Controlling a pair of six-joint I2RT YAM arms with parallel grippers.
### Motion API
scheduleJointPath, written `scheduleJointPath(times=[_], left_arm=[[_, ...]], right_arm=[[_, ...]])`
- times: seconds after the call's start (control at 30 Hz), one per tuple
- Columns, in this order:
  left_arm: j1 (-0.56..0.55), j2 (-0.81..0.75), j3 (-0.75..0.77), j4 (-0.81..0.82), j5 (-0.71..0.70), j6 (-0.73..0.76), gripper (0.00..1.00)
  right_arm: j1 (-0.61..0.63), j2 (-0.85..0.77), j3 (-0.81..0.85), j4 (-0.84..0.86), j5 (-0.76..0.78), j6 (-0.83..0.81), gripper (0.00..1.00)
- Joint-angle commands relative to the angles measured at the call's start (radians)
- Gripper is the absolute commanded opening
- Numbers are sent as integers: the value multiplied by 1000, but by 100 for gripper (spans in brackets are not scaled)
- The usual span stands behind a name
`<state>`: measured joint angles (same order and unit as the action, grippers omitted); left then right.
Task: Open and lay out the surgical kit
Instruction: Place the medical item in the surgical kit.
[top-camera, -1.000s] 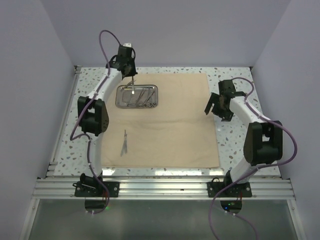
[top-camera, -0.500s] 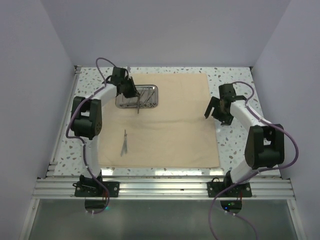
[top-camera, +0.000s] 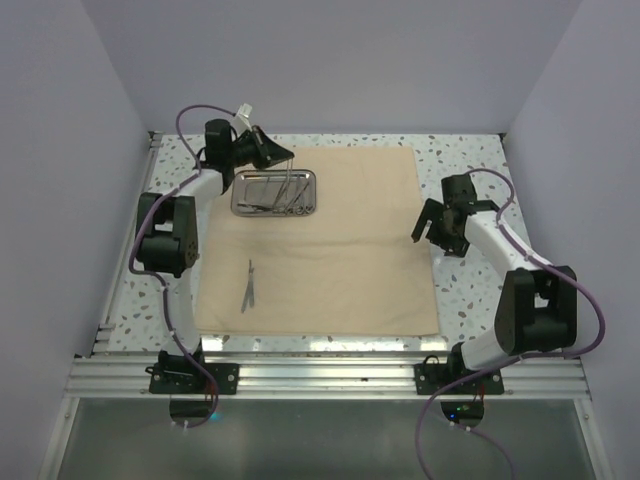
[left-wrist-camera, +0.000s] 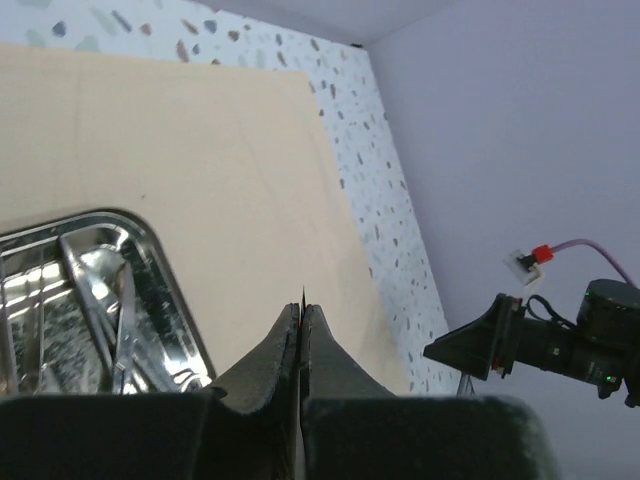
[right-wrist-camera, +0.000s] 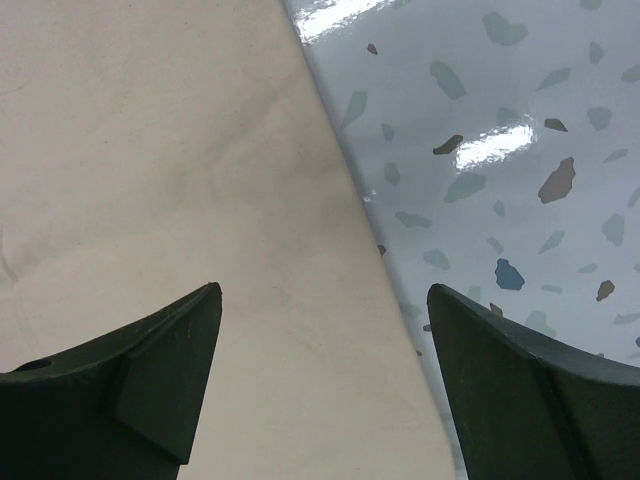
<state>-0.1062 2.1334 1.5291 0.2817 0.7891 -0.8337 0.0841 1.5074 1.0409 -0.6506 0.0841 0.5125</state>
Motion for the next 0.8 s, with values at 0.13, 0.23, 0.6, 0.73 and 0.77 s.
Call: scheduleJointPath(times=[0.13, 0.23, 0.6, 0.73, 0.77], left_arm=[[-35, -96, 85, -164, -84, 129, 0], [-103, -209, 17, -395, -267, 287, 0], [-446, -467, -313, -587, -849, 190, 0], [-530, -446, -297, -657, -927, 170, 0], [-544, -443, -308, -668, -951, 160, 0]], right_arm=[[-1, -65, -21, 2, 9, 0, 88], [-1, -78, -24, -4, 17, 3, 88], [-3, -165, -19, -144, 74, 9, 88], [-3, -191, -5, -191, 82, 21, 88], [-4, -197, -2, -207, 80, 26, 88]])
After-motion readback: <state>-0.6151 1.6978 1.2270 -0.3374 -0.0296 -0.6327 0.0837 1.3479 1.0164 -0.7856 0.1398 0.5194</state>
